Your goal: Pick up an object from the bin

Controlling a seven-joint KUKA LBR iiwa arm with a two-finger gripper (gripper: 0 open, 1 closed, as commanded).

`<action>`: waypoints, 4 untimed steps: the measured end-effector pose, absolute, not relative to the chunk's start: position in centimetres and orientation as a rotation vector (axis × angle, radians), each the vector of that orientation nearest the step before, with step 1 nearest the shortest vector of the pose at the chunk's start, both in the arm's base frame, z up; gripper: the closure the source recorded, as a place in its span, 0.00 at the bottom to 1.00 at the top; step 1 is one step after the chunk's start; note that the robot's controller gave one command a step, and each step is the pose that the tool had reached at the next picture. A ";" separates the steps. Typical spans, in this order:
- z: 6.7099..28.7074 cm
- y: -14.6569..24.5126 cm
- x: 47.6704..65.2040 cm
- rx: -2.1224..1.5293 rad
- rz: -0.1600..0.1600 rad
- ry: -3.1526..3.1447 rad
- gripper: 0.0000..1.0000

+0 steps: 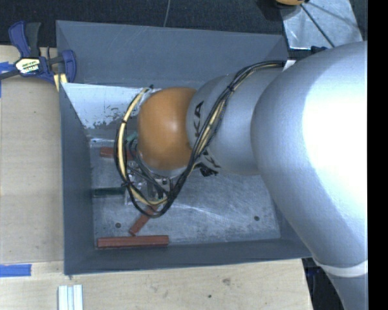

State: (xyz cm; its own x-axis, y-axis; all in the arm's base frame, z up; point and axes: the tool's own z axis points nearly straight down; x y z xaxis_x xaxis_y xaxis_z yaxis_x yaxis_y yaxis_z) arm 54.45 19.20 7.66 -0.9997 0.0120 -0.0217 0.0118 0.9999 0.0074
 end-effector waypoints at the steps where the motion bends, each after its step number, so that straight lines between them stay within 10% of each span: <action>1: 7.7 19.2 54.4 0.019 0.011 3.120 1.00; 4: 22.3 19.2 55.2 0.080 -0.001 3.142 1.00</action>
Offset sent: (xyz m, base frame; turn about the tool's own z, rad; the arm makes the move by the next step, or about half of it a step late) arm 0.0154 -0.0036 0.1096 0.0136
